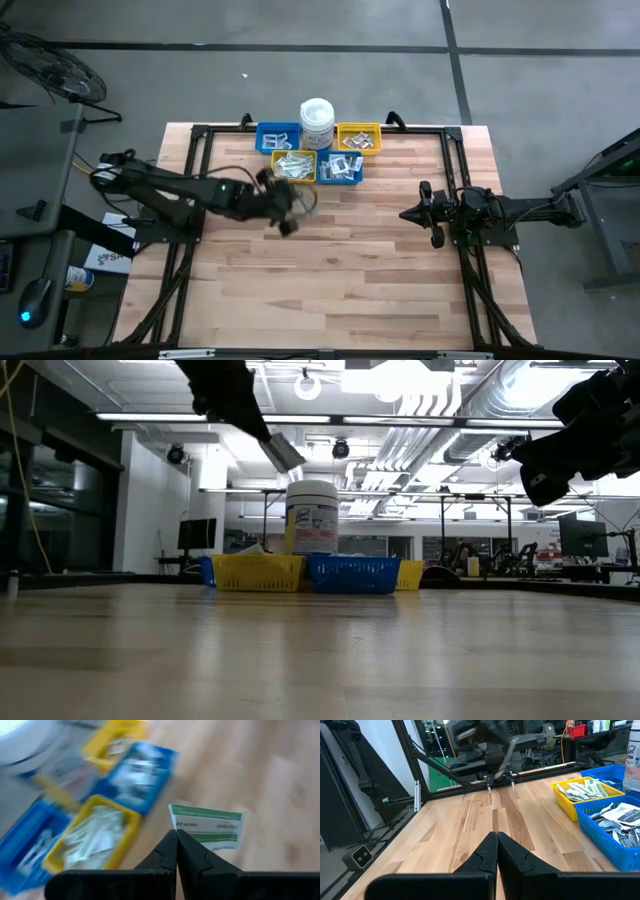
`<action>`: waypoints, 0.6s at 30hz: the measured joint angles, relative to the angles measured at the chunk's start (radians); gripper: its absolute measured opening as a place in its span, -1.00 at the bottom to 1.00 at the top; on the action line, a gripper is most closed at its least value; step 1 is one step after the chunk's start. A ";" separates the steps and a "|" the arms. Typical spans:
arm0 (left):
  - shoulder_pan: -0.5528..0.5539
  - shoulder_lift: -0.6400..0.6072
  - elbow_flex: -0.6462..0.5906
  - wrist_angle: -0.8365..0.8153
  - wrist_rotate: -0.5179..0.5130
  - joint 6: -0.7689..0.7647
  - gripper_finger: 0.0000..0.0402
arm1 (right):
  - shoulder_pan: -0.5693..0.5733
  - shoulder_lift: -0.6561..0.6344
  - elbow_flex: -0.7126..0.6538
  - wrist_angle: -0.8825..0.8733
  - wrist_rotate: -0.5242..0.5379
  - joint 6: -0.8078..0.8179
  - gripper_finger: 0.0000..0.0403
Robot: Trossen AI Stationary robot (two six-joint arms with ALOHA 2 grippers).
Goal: Pick & Place First Aid Supplies
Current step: Put the green bandage pad into the left yellow bin
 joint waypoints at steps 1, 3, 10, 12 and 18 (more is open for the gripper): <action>0.020 -0.004 0.000 -0.005 -0.023 -0.048 -1.00 | 0.000 0.000 0.000 0.000 0.000 0.000 -1.00; 0.063 -0.010 0.000 -0.014 -0.059 -0.137 -1.00 | 0.000 0.000 0.000 0.000 0.000 0.000 -1.00; 0.248 -0.011 -0.049 -0.006 -0.072 -0.435 -1.00 | 0.000 0.000 0.000 0.000 0.000 0.000 -1.00; 0.303 -0.011 -0.084 0.032 -0.053 -0.504 -1.00 | 0.000 0.000 0.000 0.000 0.000 0.000 -1.00; 0.468 -0.005 -0.201 0.231 0.101 -0.596 -1.00 | 0.000 0.000 0.000 0.000 0.000 0.000 -1.00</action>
